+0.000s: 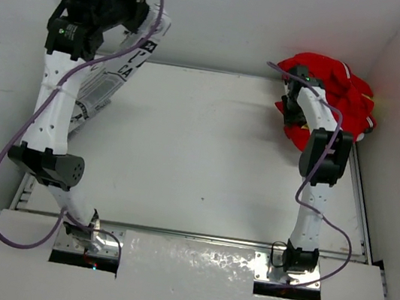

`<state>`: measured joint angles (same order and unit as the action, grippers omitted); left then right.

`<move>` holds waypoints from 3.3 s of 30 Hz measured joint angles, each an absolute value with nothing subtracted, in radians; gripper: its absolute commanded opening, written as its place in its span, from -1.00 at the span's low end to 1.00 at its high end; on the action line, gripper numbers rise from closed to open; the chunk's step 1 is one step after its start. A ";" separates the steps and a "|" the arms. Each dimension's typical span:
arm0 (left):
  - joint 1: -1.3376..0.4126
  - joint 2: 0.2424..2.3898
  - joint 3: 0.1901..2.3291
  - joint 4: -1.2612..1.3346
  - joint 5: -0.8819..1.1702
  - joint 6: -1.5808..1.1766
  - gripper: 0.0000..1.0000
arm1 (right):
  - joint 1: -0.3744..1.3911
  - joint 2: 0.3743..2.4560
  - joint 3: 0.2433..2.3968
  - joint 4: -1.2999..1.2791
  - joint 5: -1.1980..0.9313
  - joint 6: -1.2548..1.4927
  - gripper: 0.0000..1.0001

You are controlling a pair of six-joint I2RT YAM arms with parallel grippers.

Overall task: Fold and stack the trousers
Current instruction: Move the trousers to the center of the board, then flatten the trousers out

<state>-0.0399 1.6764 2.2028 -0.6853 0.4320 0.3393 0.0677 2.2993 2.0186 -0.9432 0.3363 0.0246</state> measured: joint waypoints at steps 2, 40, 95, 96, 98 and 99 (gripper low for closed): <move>-0.105 1.697 2.249 -0.684 0.402 0.339 -1.00 | 0.054 2.319 2.082 -0.968 0.336 0.043 0.40; -0.318 1.169 1.415 -0.810 -0.010 0.686 -1.00 | 0.277 1.676 1.349 -0.638 0.027 0.288 0.87; 0.330 1.232 1.295 -0.499 0.163 0.896 -0.40 | 0.133 1.359 1.193 -0.249 0.055 0.603 -1.00; 0.337 1.222 1.238 -0.540 0.167 0.925 -0.32 | 0.142 1.343 1.124 -0.229 0.054 0.609 -1.00; 0.349 1.222 1.118 -0.650 0.171 1.032 0.16 | 0.157 1.326 0.986 -0.220 0.052 0.627 -1.00; 0.353 1.227 1.064 -0.714 0.171 1.082 0.25 | 0.166 1.319 0.916 -0.222 0.051 0.639 -1.00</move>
